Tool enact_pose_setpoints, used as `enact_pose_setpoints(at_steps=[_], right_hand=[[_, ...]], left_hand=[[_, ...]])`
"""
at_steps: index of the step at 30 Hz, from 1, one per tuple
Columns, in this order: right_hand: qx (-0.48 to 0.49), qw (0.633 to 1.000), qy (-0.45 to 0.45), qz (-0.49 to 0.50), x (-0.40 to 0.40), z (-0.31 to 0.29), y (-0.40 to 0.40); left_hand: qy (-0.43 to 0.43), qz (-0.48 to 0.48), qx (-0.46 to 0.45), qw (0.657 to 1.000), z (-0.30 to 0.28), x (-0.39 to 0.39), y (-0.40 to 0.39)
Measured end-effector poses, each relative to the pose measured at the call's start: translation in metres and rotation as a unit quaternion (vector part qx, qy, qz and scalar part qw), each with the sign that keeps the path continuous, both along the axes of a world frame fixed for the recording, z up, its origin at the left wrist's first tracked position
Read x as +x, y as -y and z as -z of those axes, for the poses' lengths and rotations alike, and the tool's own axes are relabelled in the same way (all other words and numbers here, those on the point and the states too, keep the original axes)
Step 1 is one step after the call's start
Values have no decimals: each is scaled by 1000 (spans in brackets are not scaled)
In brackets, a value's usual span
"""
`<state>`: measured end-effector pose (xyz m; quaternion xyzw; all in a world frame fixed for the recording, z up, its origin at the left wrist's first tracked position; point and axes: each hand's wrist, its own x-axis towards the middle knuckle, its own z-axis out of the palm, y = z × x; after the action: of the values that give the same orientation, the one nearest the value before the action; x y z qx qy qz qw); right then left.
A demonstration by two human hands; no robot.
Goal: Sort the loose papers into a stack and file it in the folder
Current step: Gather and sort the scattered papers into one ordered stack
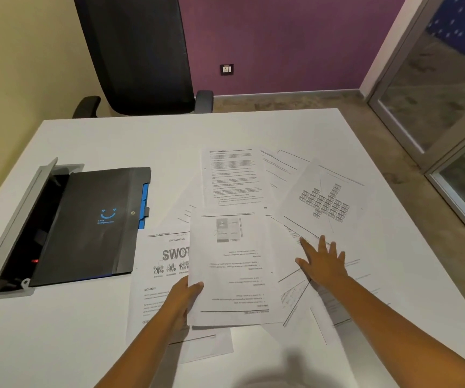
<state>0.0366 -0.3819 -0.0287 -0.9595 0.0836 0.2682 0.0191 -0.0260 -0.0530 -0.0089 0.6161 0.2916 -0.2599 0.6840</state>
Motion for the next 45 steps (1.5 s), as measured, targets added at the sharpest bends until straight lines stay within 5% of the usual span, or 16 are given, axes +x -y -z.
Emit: enact_pose_setpoints(at_steps=[8,14,22,33,41,45], right_hand=[[-4,1000,6,29,1,5,-8],[-14,987,153,45,2,-4,1],[36,985,46,163,9,1,27],[25,985,77,155,14,-6,21],[-52,981,185,12,12,-16,11],[16,961,260,96,6,-24,-3]], left_hand=[[-10,-8,-21,1000,3,-2,3],[-7,-9,-16,1000,5,-2,0],[4,-12,-3,1000,10,-1,-1],[-6,-37,8,999,20,2,4],[-20,-45,3,999,23,3,0],[-23,-43,-3,999,21,2,-1]])
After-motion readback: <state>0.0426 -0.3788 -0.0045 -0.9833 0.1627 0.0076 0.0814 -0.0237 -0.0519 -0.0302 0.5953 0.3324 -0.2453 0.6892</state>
